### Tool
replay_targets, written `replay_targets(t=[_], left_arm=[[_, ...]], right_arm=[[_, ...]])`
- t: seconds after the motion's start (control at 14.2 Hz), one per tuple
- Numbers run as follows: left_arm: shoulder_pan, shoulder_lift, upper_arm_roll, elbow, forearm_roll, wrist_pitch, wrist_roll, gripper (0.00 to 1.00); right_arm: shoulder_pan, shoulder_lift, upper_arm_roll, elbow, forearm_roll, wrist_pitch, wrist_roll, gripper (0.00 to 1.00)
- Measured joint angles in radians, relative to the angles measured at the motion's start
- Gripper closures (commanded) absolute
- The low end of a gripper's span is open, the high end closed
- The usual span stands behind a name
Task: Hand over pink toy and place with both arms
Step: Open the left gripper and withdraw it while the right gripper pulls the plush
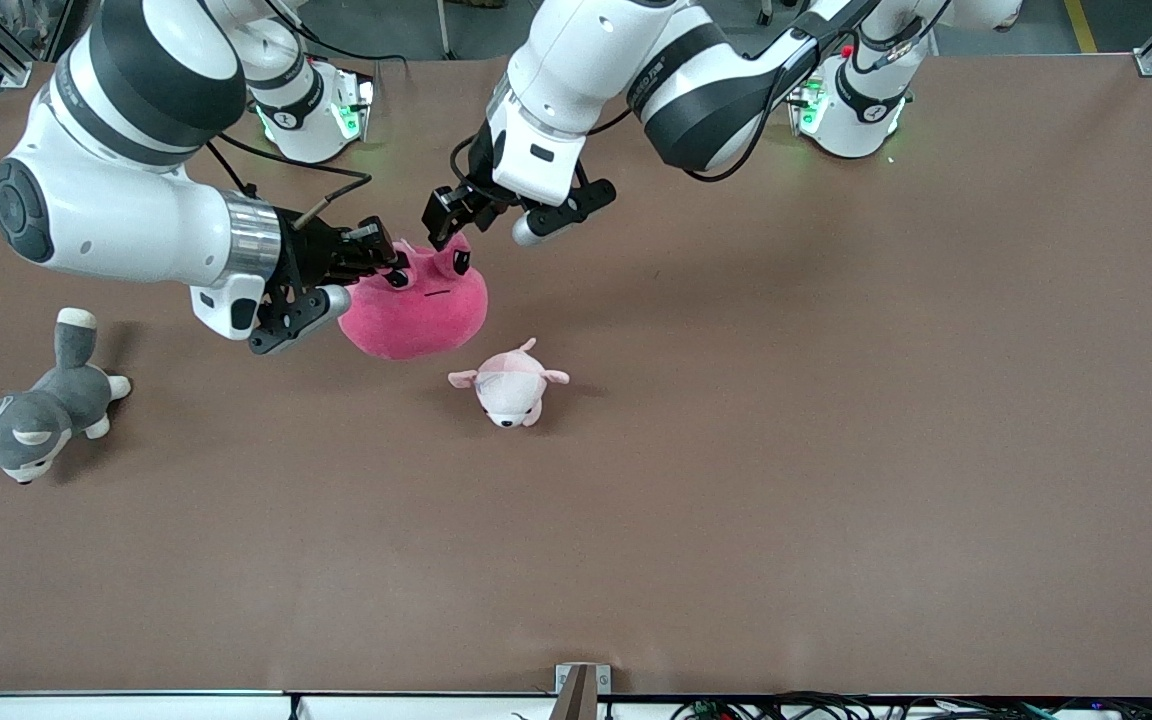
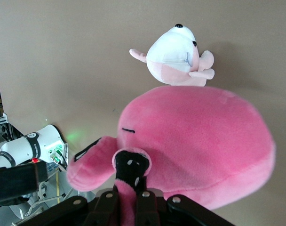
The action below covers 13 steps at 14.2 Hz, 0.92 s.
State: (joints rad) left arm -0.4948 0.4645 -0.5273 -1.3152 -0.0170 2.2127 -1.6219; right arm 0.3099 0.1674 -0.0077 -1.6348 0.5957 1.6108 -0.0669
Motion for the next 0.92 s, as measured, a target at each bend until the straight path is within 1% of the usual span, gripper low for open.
replay_targets(t=[0.21, 0.35, 0.56, 0.71, 0.85, 0.92], left_arm=[[0.007, -0.035, 0.044, 0.005, 0.053, -0.117, 0.002, 0.0], [0.037, -0.066, 0.06, 0.006, 0.085, -0.211, 0.031, 0.0], [0.123, -0.116, 0.065, 0.006, 0.101, -0.368, 0.153, 0.0], [0.185, -0.142, 0.067, 0.006, 0.162, -0.431, 0.234, 0.0], [0.226, -0.158, 0.067, 0.006, 0.232, -0.495, 0.307, 0.0], [0.243, -0.164, 0.068, 0.006, 0.248, -0.534, 0.353, 0.0]], right_arm=[[-0.003, -0.005, -0.01, 0.002, -0.003, 0.001, 0.0, 0.99], [-0.034, -0.007, -0.028, 0.003, -0.017, 0.002, 0.0, 0.99], [-0.148, -0.006, -0.038, 0.002, -0.081, 0.001, -0.005, 1.0], [-0.217, 0.0, -0.042, 0.003, -0.144, 0.001, -0.006, 1.0], [-0.29, 0.026, -0.044, 0.003, -0.157, 0.001, -0.01, 1.0], [-0.322, 0.046, -0.044, 0.004, -0.157, 0.0, -0.025, 1.0]])
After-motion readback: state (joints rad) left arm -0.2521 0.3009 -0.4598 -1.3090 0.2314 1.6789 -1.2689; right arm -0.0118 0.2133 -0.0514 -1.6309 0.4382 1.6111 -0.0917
